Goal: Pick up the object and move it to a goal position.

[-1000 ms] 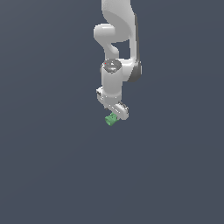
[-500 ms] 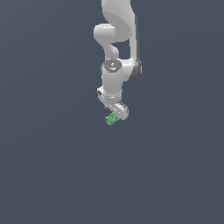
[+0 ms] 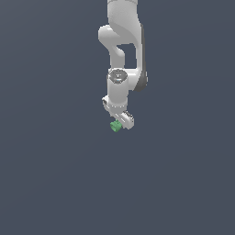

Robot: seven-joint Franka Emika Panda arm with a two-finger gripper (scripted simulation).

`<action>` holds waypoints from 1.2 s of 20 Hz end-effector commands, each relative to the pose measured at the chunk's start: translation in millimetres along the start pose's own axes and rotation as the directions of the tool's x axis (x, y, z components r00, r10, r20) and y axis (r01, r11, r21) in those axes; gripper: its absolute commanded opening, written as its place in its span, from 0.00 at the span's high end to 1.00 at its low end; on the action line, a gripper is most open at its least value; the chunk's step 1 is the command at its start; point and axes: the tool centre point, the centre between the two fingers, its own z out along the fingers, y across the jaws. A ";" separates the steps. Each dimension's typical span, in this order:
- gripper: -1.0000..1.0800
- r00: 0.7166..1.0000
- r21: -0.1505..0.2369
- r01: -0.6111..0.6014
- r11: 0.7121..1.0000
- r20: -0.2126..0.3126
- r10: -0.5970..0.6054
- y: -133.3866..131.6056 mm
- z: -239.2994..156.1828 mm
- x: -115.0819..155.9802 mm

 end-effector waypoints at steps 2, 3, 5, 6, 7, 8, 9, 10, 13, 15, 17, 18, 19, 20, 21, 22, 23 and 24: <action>0.04 1.000 0.000 -0.001 1.000 0.000 0.001 0.2 13.2 0.0; 0.04 1.000 0.000 -0.001 1.000 0.000 0.001 0.1 15.6 0.0; 0.04 1.000 0.000 -0.001 1.000 0.000 0.001 -0.2 18.7 -0.1; 0.04 1.000 0.000 -0.001 1.000 0.000 0.001 -0.3 19.4 -0.1; 0.04 1.000 0.000 -0.001 1.000 0.000 0.001 -0.3 19.7 -0.1; 1.00 1.000 0.000 -0.001 1.000 0.000 0.001 -0.3 19.7 -0.1; 1.00 1.000 0.000 -0.001 1.000 0.000 0.001 -0.3 19.7 -0.1; 1.00 1.000 0.000 -0.001 1.000 0.000 0.001 -0.3 19.7 -0.1; 1.00 1.000 0.000 -0.001 1.000 0.000 0.001 -0.3 19.7 -0.1; 1.00 1.000 0.000 -0.001 1.000 0.000 0.001 -0.3 19.7 -0.1; 1.00 1.000 0.000 -0.001 1.000 0.000 0.001 -0.3 19.7 -0.1; 1.00 1.000 0.002 -0.001 1.000 0.000 0.001 -0.8 18.9 -0.2; 1.00 1.000 0.002 -0.001 1.000 0.000 0.001 -0.7 18.6 -0.1; 1.00 1.000 0.002 -0.001 1.000 0.000 0.001 -0.4 17.9 0.1; 1.00 1.000 0.002 -0.001 1.000 0.000 0.001 0.1 16.8 0.4; 1.00 1.000 0.002 -0.001 1.000 0.000 0.001 0.9 15.2 0.9; 1.00 1.000 0.002 -0.001 1.000 0.000 0.001 1.8 13.1 1.5; 1.00 1.000 0.002 -0.001 1.000 0.000 0.001 2.9 10.6 2.2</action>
